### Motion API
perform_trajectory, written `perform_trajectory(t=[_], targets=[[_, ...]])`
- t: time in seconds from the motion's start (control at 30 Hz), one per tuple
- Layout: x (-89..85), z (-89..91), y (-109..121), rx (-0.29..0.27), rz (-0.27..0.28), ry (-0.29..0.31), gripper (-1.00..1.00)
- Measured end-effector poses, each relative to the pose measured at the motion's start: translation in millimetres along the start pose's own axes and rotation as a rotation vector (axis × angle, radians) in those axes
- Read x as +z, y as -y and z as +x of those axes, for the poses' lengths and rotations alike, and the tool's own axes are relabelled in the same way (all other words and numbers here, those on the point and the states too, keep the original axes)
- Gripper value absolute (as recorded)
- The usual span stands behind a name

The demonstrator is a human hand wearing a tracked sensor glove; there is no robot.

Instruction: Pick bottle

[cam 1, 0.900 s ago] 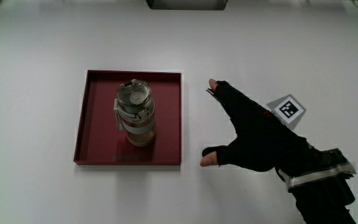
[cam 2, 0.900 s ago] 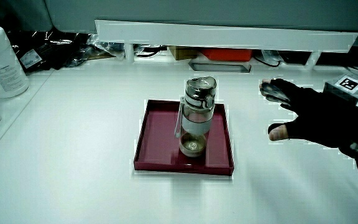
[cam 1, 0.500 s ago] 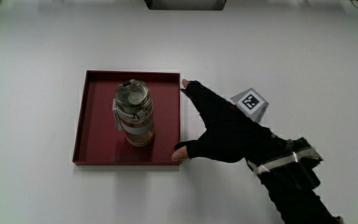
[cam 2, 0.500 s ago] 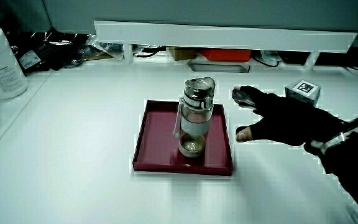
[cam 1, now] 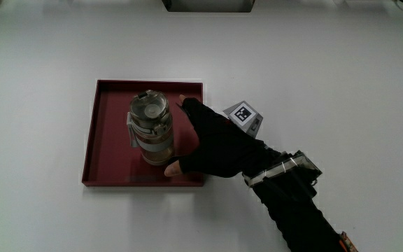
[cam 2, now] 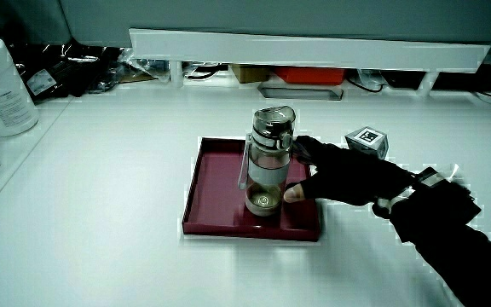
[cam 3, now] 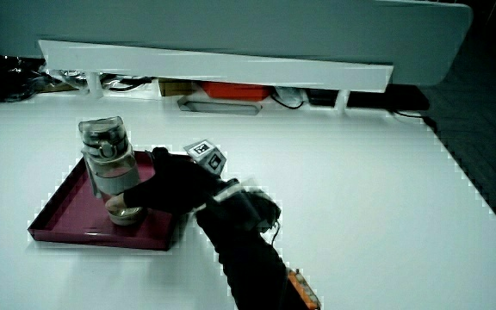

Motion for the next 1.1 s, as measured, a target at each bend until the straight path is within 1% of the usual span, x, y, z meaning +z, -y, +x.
perform_trajectory(t=[0.03, 0.1, 0.13, 0.17, 0.3, 0.33, 0.37, 0.4, 0.43, 0.47, 0.5, 0.53, 0.57, 0.6, 0.63, 0.67, 0.7, 0.73, 0.77, 0.8, 0.83, 0.87, 0.9, 0.97, 1.0, 1.03, 1.1], targets=[[-1.5, 2.5, -3, -0.017, 0.000, 0.005, 0.00], [-4.9, 6.6, -8, -0.022, -0.003, 0.001, 0.00], [-6.2, 2.7, -8, -0.010, 0.063, 0.026, 0.00], [-7.7, 10.8, -12, -0.027, -0.005, -0.003, 0.00], [-11.9, 11.9, -18, -0.031, 0.001, -0.025, 0.00], [-13.2, 13.3, -20, -0.023, -0.001, -0.027, 0.00], [-14.1, 15.3, -20, -0.025, 0.073, 0.007, 0.00], [-15.3, 16.1, -22, -0.029, 0.001, -0.031, 0.00], [-16.1, 17.8, -23, -0.023, 0.003, -0.034, 0.00], [-17.2, 10.6, -20, -0.021, 0.065, -0.026, 0.00], [-18.5, 16.8, -24, -0.031, -0.003, -0.043, 0.00], [-19.8, 17.7, -24, -0.036, 0.061, -0.017, 0.00], [-20.7, 16.8, -24, -0.033, 0.062, -0.017, 0.00], [-21.7, 21.4, -26, -0.025, -0.006, -0.037, 0.00], [-22.0, 20.1, -25, -0.033, -0.007, -0.043, 0.00], [-22.0, 20.0, -25, -0.028, 0.065, -0.009, 0.00], [-21.6, 14.3, -22, -0.023, 0.067, -0.030, 0.00], [-21.4, 14.4, -21, -0.021, 0.066, -0.035, 0.05], [-21.2, 23.4, -24, -0.015, 0.087, -0.037, 0.10], [-21.3, 25.7, -25, -0.009, 0.085, -0.041, 0.15], [-21.5, 24.6, -25, -0.003, 0.014, -0.094, 0.20], [-21.9, 25.8, -25, 0.007, 0.018, -0.105, 0.25], [-21.9, 24.9, -24, 0.003, 0.027, -0.102, 0.30], [-21.5, 26.7, -25, 0.031, 0.064, -0.104, 0.40], [-21.3, 25.4, -23, 0.038, 0.072, -0.125, 0.45], [-20.9, 26.1, -23, 0.042, 0.087, -0.130, 0.50], [-20.7, 26.2, -23, 0.041, 0.095, -0.132, 0.60]])
